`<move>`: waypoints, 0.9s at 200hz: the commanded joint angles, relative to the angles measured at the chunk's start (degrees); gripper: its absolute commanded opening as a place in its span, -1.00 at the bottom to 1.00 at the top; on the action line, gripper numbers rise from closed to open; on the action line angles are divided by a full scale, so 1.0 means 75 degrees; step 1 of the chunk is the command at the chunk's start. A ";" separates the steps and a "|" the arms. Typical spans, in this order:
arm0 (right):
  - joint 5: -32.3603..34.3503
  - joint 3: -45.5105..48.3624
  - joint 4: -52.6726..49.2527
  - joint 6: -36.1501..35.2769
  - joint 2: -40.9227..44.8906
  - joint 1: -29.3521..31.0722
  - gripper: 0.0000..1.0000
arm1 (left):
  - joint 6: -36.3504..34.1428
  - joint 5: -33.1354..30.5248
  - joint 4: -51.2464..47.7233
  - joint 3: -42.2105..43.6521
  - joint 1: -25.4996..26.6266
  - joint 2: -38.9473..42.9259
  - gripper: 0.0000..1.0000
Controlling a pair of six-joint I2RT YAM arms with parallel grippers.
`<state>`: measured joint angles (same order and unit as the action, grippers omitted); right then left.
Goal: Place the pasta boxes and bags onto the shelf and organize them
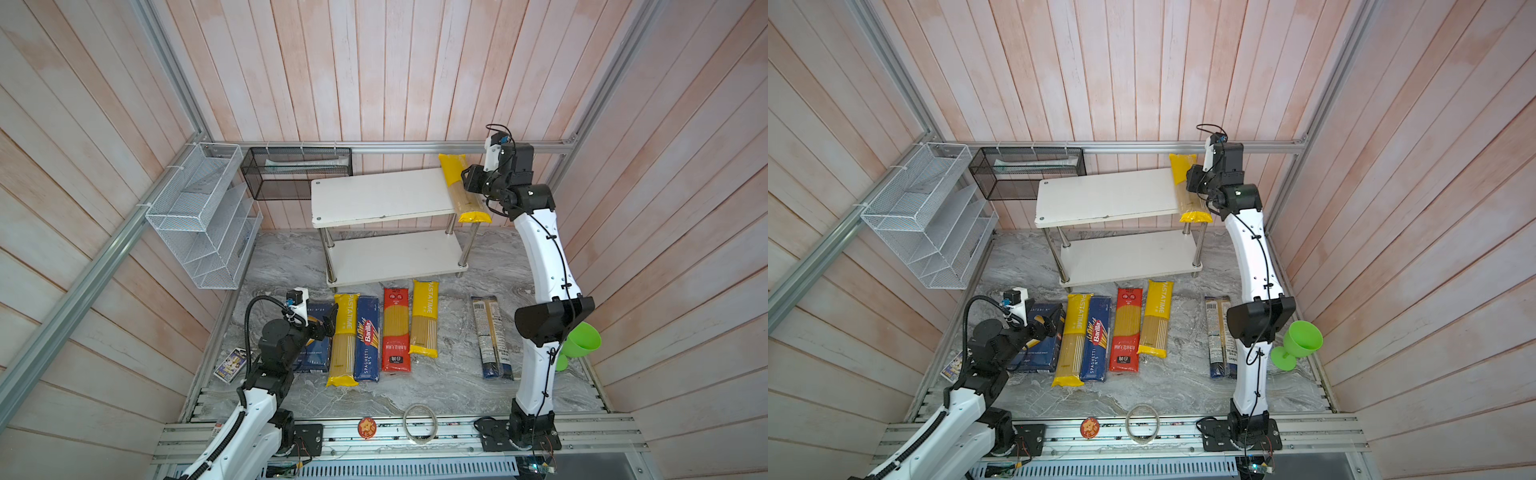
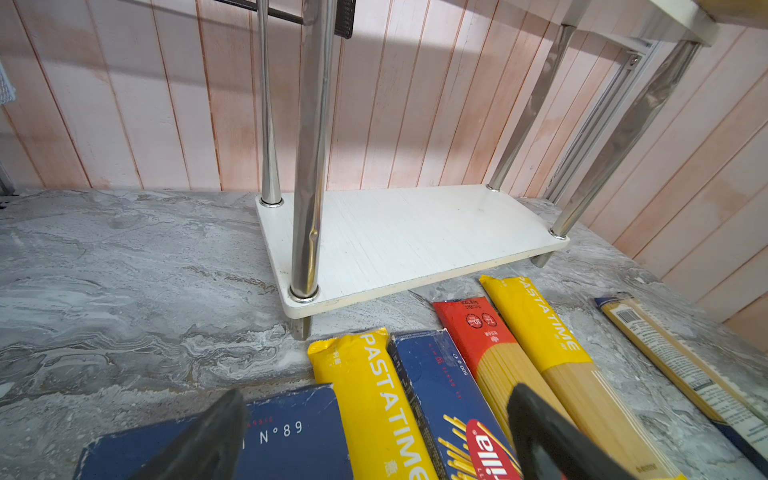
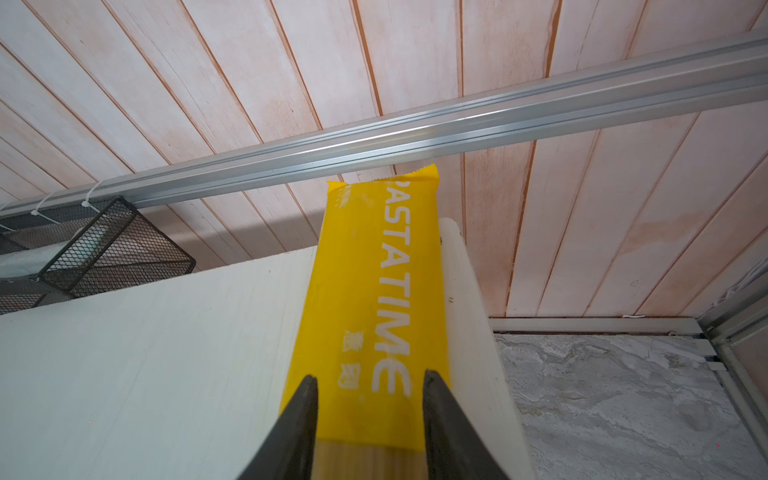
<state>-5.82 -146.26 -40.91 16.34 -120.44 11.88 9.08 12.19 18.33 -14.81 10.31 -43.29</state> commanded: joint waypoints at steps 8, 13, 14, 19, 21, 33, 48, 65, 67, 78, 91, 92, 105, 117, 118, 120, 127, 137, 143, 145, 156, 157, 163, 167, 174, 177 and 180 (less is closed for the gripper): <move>0.0126 -0.0210 0.0200 0.0042 -0.0063 0.0057 -0.17 | 0.0031 0.0109 -0.0062 0.0099 0.0032 0.0027 0.99; 0.0131 -0.0215 0.0176 0.0036 -0.0049 0.0057 -0.17 | 0.0038 0.0104 -0.0065 0.0088 0.0032 0.0033 0.99; 0.0131 -0.0219 0.0172 0.0036 -0.0046 0.0057 -0.17 | 0.0035 0.0107 -0.0065 0.0094 0.0032 0.0025 0.99; 0.0137 -0.0220 0.0169 0.0025 -0.0032 0.0057 -0.16 | 0.0041 0.0102 -0.0065 0.0096 0.0026 0.0025 0.99; 0.0139 -0.0222 0.0169 0.0019 -0.0025 0.0057 -0.16 | 0.0043 0.0105 -0.0065 0.0099 0.0031 0.0025 0.99; 0.0153 -0.0206 0.0134 -0.0012 0.0032 0.0057 -0.15 | 0.0036 0.0104 -0.0065 0.0099 0.0026 0.0035 0.99; 0.0156 -0.0207 0.0084 -0.0045 0.0105 0.0076 -0.14 | 0.0042 0.0107 -0.0065 0.0089 0.0032 0.0024 0.99; 0.0175 -0.0210 -0.0021 -0.0150 0.0207 0.0114 -0.12 | 0.0043 0.0103 -0.0065 0.0107 0.0029 0.0031 0.99; 0.0181 -0.0204 -0.0034 -0.0160 0.0219 0.0124 -0.11 | 0.0043 0.0099 -0.0065 0.0101 0.0029 0.0030 0.99; 0.0202 -0.0210 -0.0120 -0.0224 0.0311 0.0181 -0.11 | 0.0038 0.0097 -0.0060 0.0110 0.0032 0.0052 0.99; 0.0227 -0.0210 -0.0189 -0.0294 0.0458 0.0280 -0.10 | 0.0047 0.0097 -0.0059 0.0112 0.0029 0.0084 0.99; 0.0227 -0.0204 -0.0198 -0.0304 0.0471 0.0286 -0.10 | 0.0051 0.0097 -0.0062 0.0112 0.0025 0.0086 0.99; 0.0364 -0.0190 -0.0296 -0.0411 0.0673 0.0443 -0.08 | 0.0054 0.0096 -0.0065 0.0131 0.0032 0.0097 0.99; 0.0621 -0.0067 -0.0367 -0.0561 0.0935 0.0632 -0.07 | 0.0048 0.0092 -0.0065 0.0123 0.0031 0.0089 0.99; 0.0640 -0.0051 -0.0368 -0.0573 0.0956 0.0649 -0.07 | 0.0051 0.0089 -0.0065 0.0123 0.0032 0.0094 0.99; 0.0687 -0.0018 -0.0364 -0.0596 0.1007 0.0677 -0.07 | 0.0045 0.0096 -0.0065 0.0123 0.0032 0.0093 0.99; 0.0780 0.0147 -0.0337 -0.0656 0.1210 0.0799 -0.06 | 0.0032 0.0108 -0.0065 0.0112 0.0026 0.0088 0.99; 0.0834 0.0470 -0.0235 -0.0712 0.1527 0.0942 -0.06 | 0.0037 0.0101 -0.0065 0.0123 0.0032 0.0066 0.99; 0.0835 0.0701 -0.0144 -0.0725 0.1712 0.1037 -0.06 | 0.0034 0.0115 -0.0060 0.0112 0.0028 0.0053 0.99; 0.0832 0.0776 -0.0117 -0.0725 0.1785 0.1064 -0.06 | 0.0032 0.0120 -0.0064 0.0111 0.0031 0.0053 0.99; 0.0864 0.1248 0.0051 -0.0731 0.2123 0.1235 -0.06 | 0.0035 0.0116 -0.0065 0.0110 0.0024 0.0043 0.99; 0.0867 0.1292 0.0075 -0.0734 0.2159 0.1255 -0.06 | 0.0033 0.0118 -0.0065 0.0105 0.0028 0.0048 0.99; 0.0886 0.1571 0.0188 -0.0774 0.2334 0.1363 -0.06 | 0.0043 0.0120 -0.0065 0.0108 0.0032 0.0042 0.99; 0.0890 0.1742 0.0267 -0.0799 0.2451 0.1442 -0.06 | 0.0034 0.0115 -0.0065 0.0108 0.0032 0.0046 0.99; 0.0994 0.2049 0.0397 -0.0818 0.2643 0.1580 -0.05 | 0.0038 0.0112 -0.0065 0.0109 0.0031 0.0061 0.99; 0.1016 0.2161 0.0435 -0.0829 0.2720 0.1637 -0.05 | 0.0042 0.0113 -0.0065 0.0118 0.0032 0.0073 0.99; 0.1034 0.2285 0.0480 -0.0839 0.2790 0.1690 -0.04 | 0.0039 0.0120 -0.0065 0.0121 0.0031 0.0079 0.99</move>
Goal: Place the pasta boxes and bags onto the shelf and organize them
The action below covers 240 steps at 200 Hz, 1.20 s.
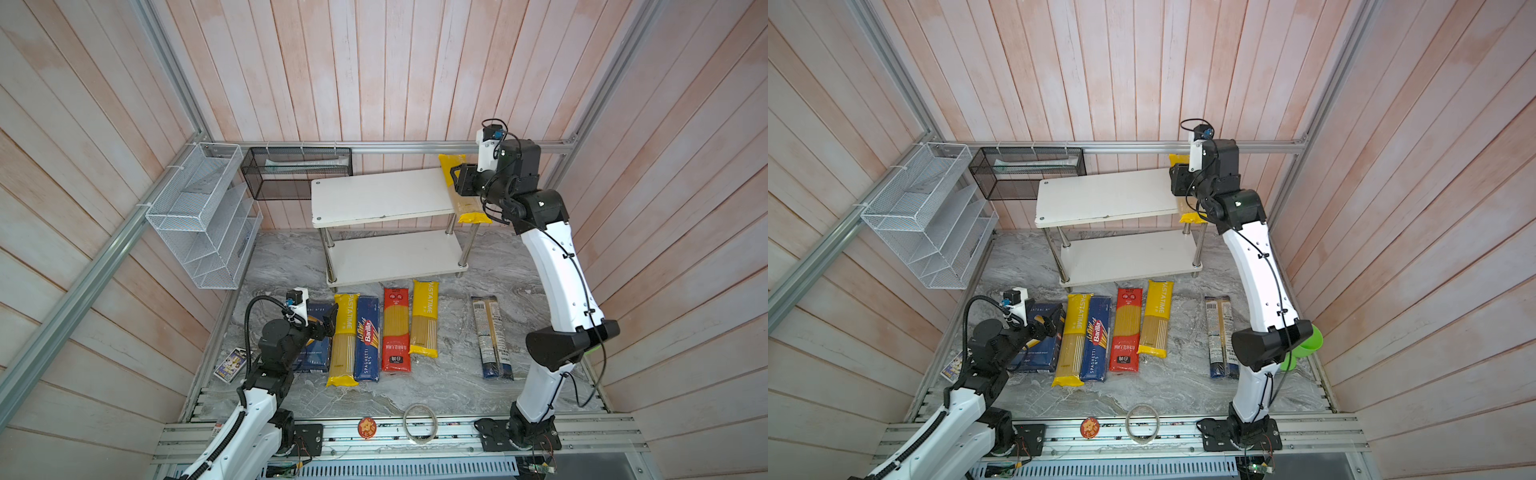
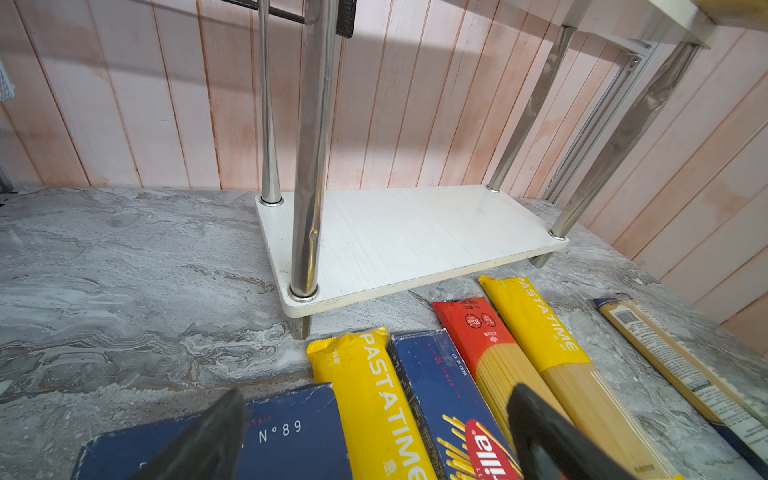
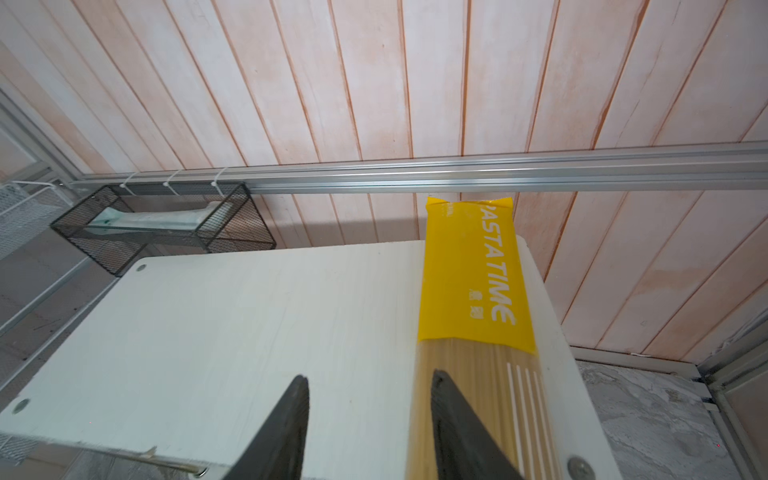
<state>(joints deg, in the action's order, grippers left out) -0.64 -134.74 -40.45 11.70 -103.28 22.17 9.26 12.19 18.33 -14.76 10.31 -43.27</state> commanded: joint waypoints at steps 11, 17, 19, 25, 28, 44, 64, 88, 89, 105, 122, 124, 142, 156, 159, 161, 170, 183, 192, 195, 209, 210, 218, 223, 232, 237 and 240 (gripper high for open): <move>0.0272 0.1142 0.0586 -0.0248 0.0732 0.0487 -0.04 | 0.0013 0.0111 -0.0065 0.0122 0.0026 0.0108 0.99; 0.0287 0.1345 0.0679 -0.0220 0.0862 0.0569 -0.04 | 0.0018 0.0113 -0.0065 0.0134 0.0032 0.0126 0.99; 0.0289 0.1406 0.0707 -0.0209 0.0882 0.0600 -0.04 | 0.0013 0.0119 -0.0065 0.0136 0.0032 0.0131 0.99; 0.0253 0.1584 0.0793 -0.0179 0.0990 0.0667 -0.04 | 0.0013 0.0125 -0.0065 0.0152 0.0032 0.0150 0.99; 0.0234 0.1672 0.0833 -0.0163 0.1042 0.0700 -0.04 | 0.0019 0.0131 -0.0065 0.0152 0.0032 0.0152 0.99; 0.0125 0.2122 0.1069 -0.0019 0.1253 0.0846 -0.04 | 0.0015 0.0138 -0.0065 0.0153 0.0032 0.0179 0.99; -0.0045 0.2400 0.1208 0.0032 0.1332 0.0922 -0.04 | 0.0009 0.0126 -0.0065 0.0161 0.0032 0.0177 0.99; -0.0283 0.2493 0.1233 0.0032 0.1224 0.0998 -0.03 | 0.0009 0.0130 -0.0065 0.0163 0.0025 0.0179 0.99; -0.0298 0.2495 0.1239 0.0033 0.1216 0.1007 -0.03 | 0.0014 0.0132 -0.0065 0.0164 0.0023 0.0179 0.99; -0.0351 0.2495 0.1307 0.0099 0.1109 0.1069 -0.02 | 0.0019 0.0121 -0.0068 0.0167 0.0029 0.0202 0.99; -0.0214 0.2401 0.1329 0.0198 0.0976 0.1182 -0.02 | 0.0014 0.0133 -0.0128 0.0164 0.0029 0.0236 0.99; -0.0141 0.2370 0.1313 0.0212 0.0951 0.1204 -0.02 | 0.0010 0.0130 -0.0127 0.0164 0.0031 0.0237 0.99; 0.0385 0.2171 0.1182 0.0129 0.0820 0.1460 -0.02 | 0.0021 0.0118 -0.0165 0.0178 0.0031 0.0296 0.99; 0.0601 0.2143 0.1176 0.0127 0.0808 0.1612 -0.02 | 0.0027 0.0113 -0.0165 0.0183 0.0026 0.0311 0.99; 0.0593 0.2155 0.1188 0.0133 0.0809 0.1634 -0.01 | 0.0026 0.0119 -0.0161 0.0179 0.0030 0.0308 0.99; 0.0585 0.2165 0.1201 0.0137 0.0819 0.1651 -0.02 | 0.0027 0.0121 -0.0159 0.0177 0.0032 0.0305 0.99; 0.0568 0.2201 0.1270 0.0168 0.0840 0.1671 -0.02 | 0.0023 0.0117 -0.0162 0.0183 0.0032 0.0291 0.99; 0.0578 0.2208 0.1333 0.0191 0.0890 0.1668 -0.01 | 0.0027 0.0120 -0.0158 0.0175 0.0026 0.0273 0.99; 0.0612 0.2192 0.1361 0.0200 0.0901 0.1664 -0.01 | 0.0021 0.0121 -0.0158 0.0165 0.0026 0.0251 0.99; 0.0623 0.2181 0.1356 0.0198 0.0905 0.1664 -0.01 | 0.0029 0.0121 -0.0158 0.0164 0.0030 0.0252 0.99; 0.0701 0.2165 0.1344 0.0180 0.0937 0.1667 -0.01 | 0.0028 0.0120 -0.0158 0.0162 0.0032 0.0260 0.99; 0.0704 0.2167 0.1347 0.0177 0.0938 0.1664 -0.01 | 0.0030 0.0115 -0.0158 0.0169 0.0032 0.0255 0.99; 0.0707 0.2167 0.1350 0.0171 0.0936 0.1665 0.00 | 0.0023 0.0115 -0.0158 0.0168 0.0032 0.0272 0.99; 0.0707 0.2162 0.1351 0.0184 0.0938 0.1656 0.00 | 0.0024 0.0121 -0.0158 0.0175 0.0029 0.0272 0.99; 0.0662 0.2112 0.1307 0.0236 0.0923 0.1616 0.01 | 0.0020 0.0118 -0.0158 0.0174 0.0026 0.0268 0.99; 0.0612 0.2079 0.1277 0.0261 0.0923 0.1593 0.01 | 0.0030 0.0130 -0.0158 0.0165 0.0031 0.0250 0.99; 0.0584 0.2065 0.1257 0.0292 0.0927 0.1569 0.01 | 0.0031 0.0129 -0.0158 0.0157 0.0032 0.0249 0.99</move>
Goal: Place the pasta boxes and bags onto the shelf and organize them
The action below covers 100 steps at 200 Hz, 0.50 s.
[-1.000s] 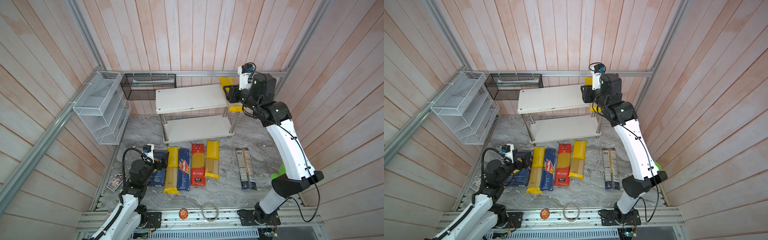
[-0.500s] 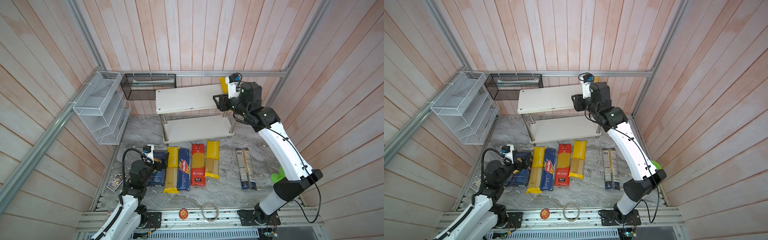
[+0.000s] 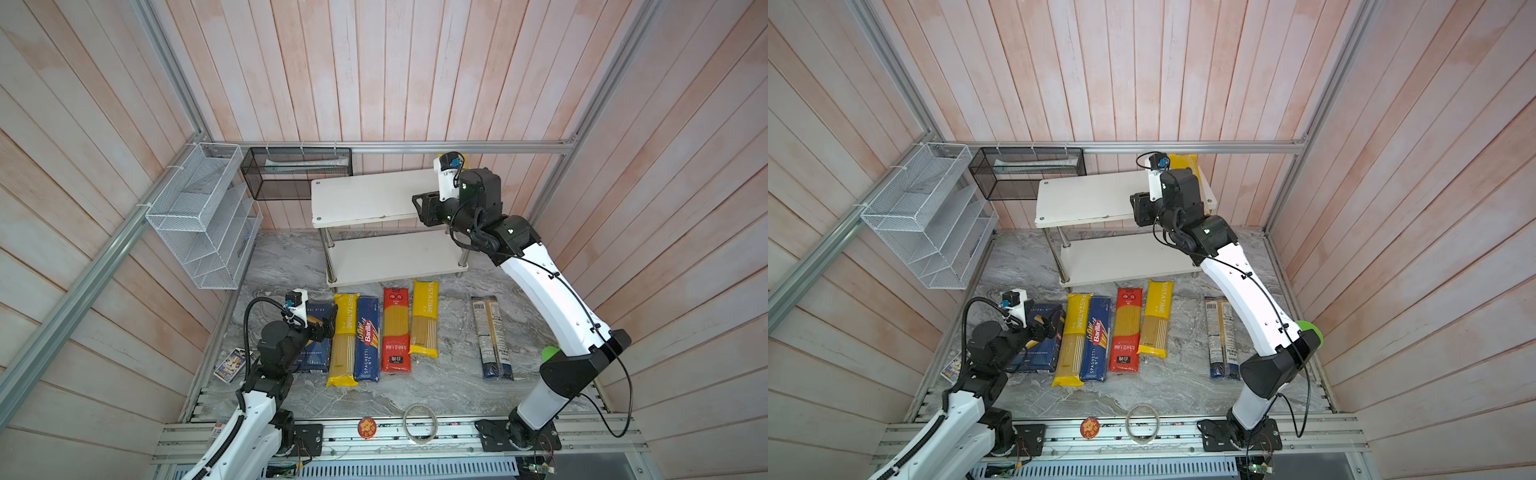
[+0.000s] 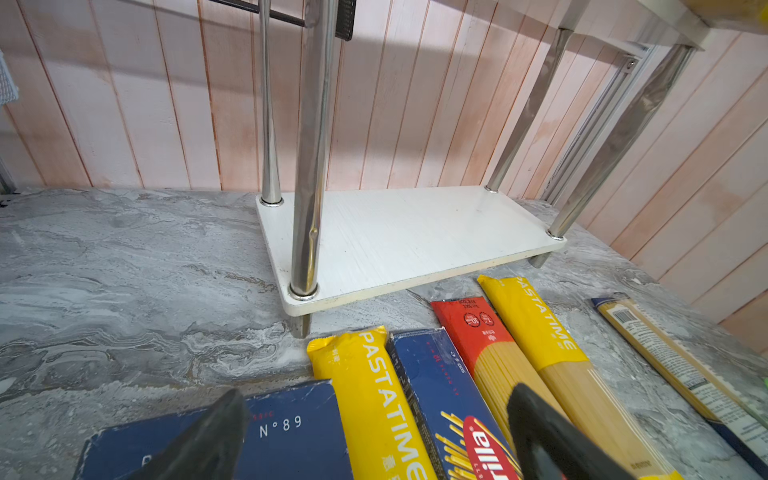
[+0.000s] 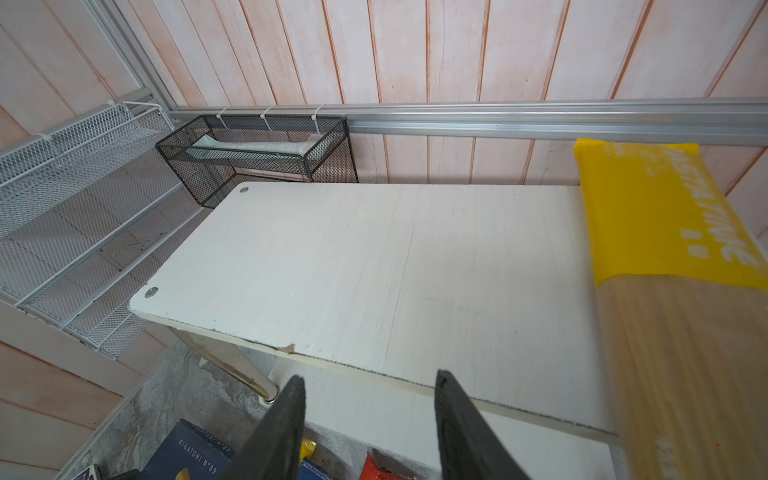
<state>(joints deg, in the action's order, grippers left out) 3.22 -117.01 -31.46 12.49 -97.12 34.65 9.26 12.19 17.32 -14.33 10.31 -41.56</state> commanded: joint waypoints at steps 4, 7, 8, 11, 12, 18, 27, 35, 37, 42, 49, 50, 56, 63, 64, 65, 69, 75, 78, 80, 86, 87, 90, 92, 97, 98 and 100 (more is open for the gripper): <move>0.0043 -0.0318 0.0058 0.0213 0.0113 -0.0117 0.01 | 0.0023 0.0133 -0.0024 0.0099 0.0026 0.0026 0.99; 0.0038 -0.0334 0.0048 0.0230 0.0114 -0.0127 0.01 | 0.0030 0.0133 -0.0023 0.0105 0.0031 0.0018 0.99; 0.0038 -0.0335 0.0047 0.0238 0.0116 -0.0124 0.01 | 0.0025 0.0139 -0.0024 0.0105 0.0032 0.0020 0.99; 0.0048 -0.0336 0.0053 0.0244 0.0119 -0.0137 0.01 | 0.0031 0.0141 -0.0024 0.0098 0.0032 0.0013 0.99; 0.0049 -0.0336 0.0050 0.0244 0.0124 -0.0135 0.01 | 0.0031 0.0137 -0.0024 0.0102 0.0032 0.0017 0.99; 0.0051 -0.0364 0.0041 0.0256 0.0119 -0.0152 0.02 | 0.0023 0.0143 -0.0024 0.0100 0.0032 0.0021 0.99; 0.0051 -0.0443 -0.0017 0.0278 0.0076 -0.0196 0.03 | 0.0027 0.0135 -0.0027 0.0103 0.0032 0.0016 0.99; 0.0021 -0.0525 -0.0074 0.0302 0.0023 -0.0236 0.03 | 0.0027 0.0143 -0.0028 0.0100 0.0032 0.0034 0.99; 0.0008 -0.0536 -0.0086 0.0303 0.0006 -0.0252 0.03 | 0.0027 0.0139 -0.0034 0.0104 0.0032 0.0040 0.99; -0.0053 -0.0566 -0.0110 0.0342 -0.0015 -0.0300 0.03 | 0.0025 0.0142 -0.0027 0.0116 0.0031 0.0041 0.99; -0.0198 -0.0603 -0.0138 0.0398 -0.0056 -0.0375 0.03 | 0.0031 0.0127 -0.0035 0.0110 0.0032 0.0039 0.99; -0.0220 -0.0604 -0.0139 0.0415 -0.0063 -0.0388 0.03 | 0.0031 0.0130 -0.0029 0.0113 0.0032 0.0036 0.99; -0.0385 -0.0622 -0.0178 0.0491 -0.0102 -0.0471 0.03 | 0.0029 0.0133 -0.0036 0.0117 0.0032 0.0038 0.99; -0.0539 -0.0639 -0.0219 0.0573 -0.0138 -0.0575 0.04 | 0.0031 0.0126 -0.0030 0.0116 0.0032 0.0048 0.99; -0.0561 -0.0640 -0.0227 0.0585 -0.0139 -0.0582 0.04 | 0.0031 0.0123 -0.0033 0.0117 0.0032 0.0047 0.99; -0.0577 -0.0634 -0.0231 0.0590 -0.0151 -0.0592 0.04 | 0.0026 0.0128 -0.0034 0.0117 0.0032 0.0046 0.99; -0.0633 -0.0624 -0.0240 0.0616 -0.0158 -0.0619 0.04 | 0.0023 0.0128 -0.0030 0.0117 0.0026 0.0040 0.99; -0.0675 -0.0597 -0.0254 0.0630 -0.0180 -0.0656 0.04 | 0.0022 0.0133 -0.0029 0.0111 0.0026 0.0054 0.99; -0.0686 -0.0594 -0.0284 0.0631 -0.0195 -0.0681 0.04 | 0.0027 0.0133 -0.0025 0.0115 0.0024 0.0048 0.99; -0.0687 -0.0594 -0.0306 0.0640 -0.0207 -0.0683 0.04 | 0.0030 0.0124 -0.0030 0.0117 0.0027 0.0052 0.99; -0.0688 -0.0591 -0.0361 0.0636 -0.0248 -0.0694 0.04 | 0.0031 0.0132 -0.0026 0.0117 0.0032 0.0048 0.99; -0.0688 -0.0587 -0.0368 0.0640 -0.0259 -0.0706 0.05 | 0.0025 0.0133 -0.0025 0.0117 0.0032 0.0047 0.99; -0.0688 -0.0584 -0.0393 0.0643 -0.0269 -0.0706 0.04 | 0.0031 0.0132 -0.0024 0.0116 0.0029 0.0047 0.99; -0.0688 -0.0583 -0.0412 0.0643 -0.0275 -0.0706 0.05 | 0.0031 0.0127 -0.0033 0.0117 0.0026 0.0055 0.99; -0.0682 -0.0572 -0.0460 0.0642 -0.0301 -0.0715 0.04 | 0.0026 0.0133 -0.0029 0.0109 0.0032 0.0053 0.99; -0.0685 -0.0565 -0.0464 0.0643 -0.0309 -0.0711 0.04 | 0.0029 0.0133 -0.0027 0.0107 0.0032 0.0055 0.99; -0.0687 -0.0575 -0.0477 0.0643 -0.0314 -0.0708 0.05 | 0.0025 0.0133 -0.0025 0.0115 0.0032 0.0057 0.99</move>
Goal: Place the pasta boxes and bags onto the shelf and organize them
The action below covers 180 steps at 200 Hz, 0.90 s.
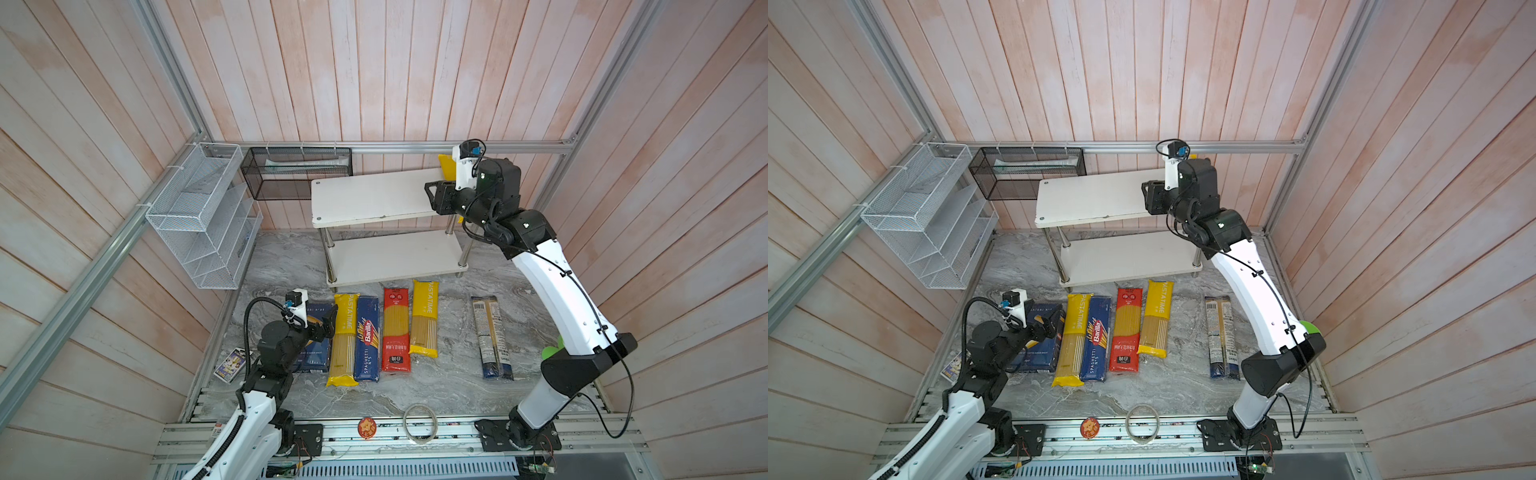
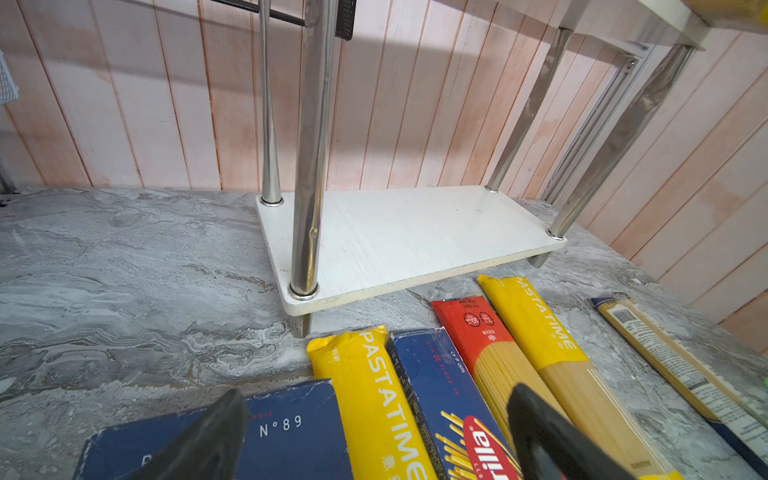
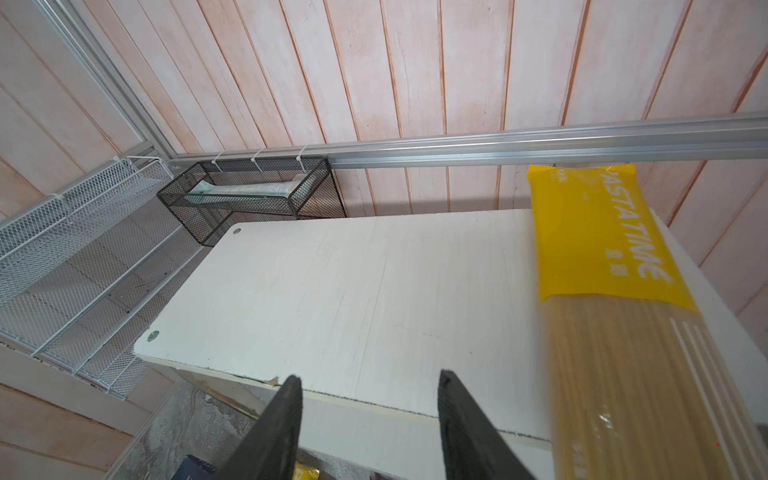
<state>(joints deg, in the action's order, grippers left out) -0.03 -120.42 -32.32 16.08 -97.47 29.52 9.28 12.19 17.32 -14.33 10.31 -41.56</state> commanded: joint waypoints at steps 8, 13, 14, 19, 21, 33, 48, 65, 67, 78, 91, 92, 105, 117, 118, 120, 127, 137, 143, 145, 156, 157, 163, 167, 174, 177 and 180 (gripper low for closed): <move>-0.0264 -0.0100 -0.0416 0.0164 -0.0293 -0.0026 0.05 | 0.0033 0.0131 -0.0036 0.0107 0.0029 0.0057 0.99; -0.0266 -0.0082 -0.0445 0.0159 -0.0314 -0.0035 0.05 | 0.0028 0.0132 -0.0025 0.0117 0.0032 0.0063 0.99; -0.0265 -0.0081 -0.0441 0.0162 -0.0321 -0.0040 0.05 | 0.0028 0.0127 -0.0031 0.0111 0.0026 0.0060 0.99; -0.0254 -0.0065 -0.0479 0.0159 -0.0337 -0.0043 0.05 | 0.0019 0.0119 -0.0036 0.0125 0.0031 0.0065 0.99; -0.0245 -0.0059 -0.0498 0.0164 -0.0330 -0.0039 0.05 | 0.0026 0.0121 -0.0027 0.0119 0.0032 0.0053 0.99; -0.0201 -0.0003 -0.0545 0.0168 -0.0331 -0.0067 0.05 | 0.0028 0.0119 -0.0027 0.0110 0.0031 0.0057 0.99; -0.0202 0.0102 -0.0601 0.0188 -0.0321 -0.0131 0.06 | 0.0027 0.0126 -0.0026 0.0116 0.0032 0.0057 0.99; -0.0333 0.0286 -0.0590 0.0253 -0.0293 -0.0268 0.06 | 0.0027 0.0123 -0.0025 0.0114 0.0031 0.0048 0.99; -0.0355 0.0307 -0.0581 0.0266 -0.0293 -0.0291 0.06 | 0.0025 0.0131 -0.0024 0.0111 0.0032 0.0046 0.99; -0.0405 0.0380 -0.0590 0.0306 -0.0282 -0.0366 0.06 | 0.0023 0.0133 -0.0033 0.0114 0.0032 0.0036 0.99; -0.0394 0.0494 -0.0566 0.0317 -0.0226 -0.0407 0.07 | 0.0018 0.0132 -0.0031 0.0114 0.0032 0.0045 0.99; -0.0388 0.0500 -0.0560 0.0311 -0.0224 -0.0408 0.07 | 0.0023 0.0132 -0.0033 0.0116 0.0032 0.0040 0.99; -0.0394 0.0601 -0.0557 0.0328 -0.0173 -0.0443 0.07 | 0.0026 0.0132 -0.0027 0.0117 0.0032 0.0041 0.99; -0.0404 0.0708 -0.0565 0.0329 -0.0128 -0.0487 0.07 | 0.0020 0.0126 -0.0026 0.0111 0.0032 0.0039 0.99; -0.0399 0.0712 -0.0566 0.0323 -0.0123 -0.0489 0.07 | 0.0019 0.0129 -0.0025 0.0114 0.0026 0.0042 0.99; -0.0404 0.0730 -0.0563 0.0325 -0.0110 -0.0496 0.07 | 0.0017 0.0132 -0.0030 0.0117 0.0031 0.0045 0.99; -0.0422 0.0807 -0.0555 0.0340 -0.0078 -0.0541 0.07 | 0.0020 0.0132 -0.0034 0.0107 0.0031 0.0036 0.99; -0.0477 0.0918 -0.0534 0.0366 -0.0032 -0.0614 0.07 | 0.0018 0.0132 -0.0032 0.0113 0.0032 0.0045 0.99; -0.0524 0.0970 -0.0530 0.0376 -0.0006 -0.0656 0.07 | 0.0026 0.0132 -0.0031 0.0117 0.0031 0.0045 0.99; -0.0532 0.0996 -0.0519 0.0394 0.0007 -0.0672 0.07 | 0.0022 0.0133 -0.0029 0.0114 0.0032 0.0045 0.99; -0.0532 0.1138 -0.0469 0.0407 0.0089 -0.0724 0.07 | 0.0027 0.0133 -0.0029 0.0115 0.0031 0.0038 0.99; -0.0533 0.1150 -0.0465 0.0403 0.0097 -0.0730 0.07 | 0.0028 0.0133 -0.0032 0.0110 0.0026 0.0042 0.99; -0.0532 0.1230 -0.0420 0.0422 0.0136 -0.0755 0.08 | 0.0020 0.0125 -0.0035 0.0107 0.0028 0.0045 0.99; -0.0527 0.1269 -0.0406 0.0430 0.0176 -0.0776 0.08 | 0.0024 0.0125 -0.0030 0.0110 0.0030 0.0041 0.99; -0.0501 0.1336 -0.0388 0.0427 0.0215 -0.0802 0.08 | 0.0022 0.0130 -0.0034 0.0117 0.0029 0.0045 0.99; -0.0489 0.1362 -0.0376 0.0437 0.0225 -0.0811 0.08 | 0.0022 0.0133 -0.0031 0.0117 0.0029 0.0042 0.99; -0.0488 0.1380 -0.0370 0.0436 0.0232 -0.0826 0.08 | 0.0025 0.0127 -0.0034 0.0116 0.0032 0.0044 0.99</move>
<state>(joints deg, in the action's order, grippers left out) -3.57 -111.96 -35.40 18.46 -97.84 24.49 9.28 12.19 17.32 -14.33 10.31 -41.56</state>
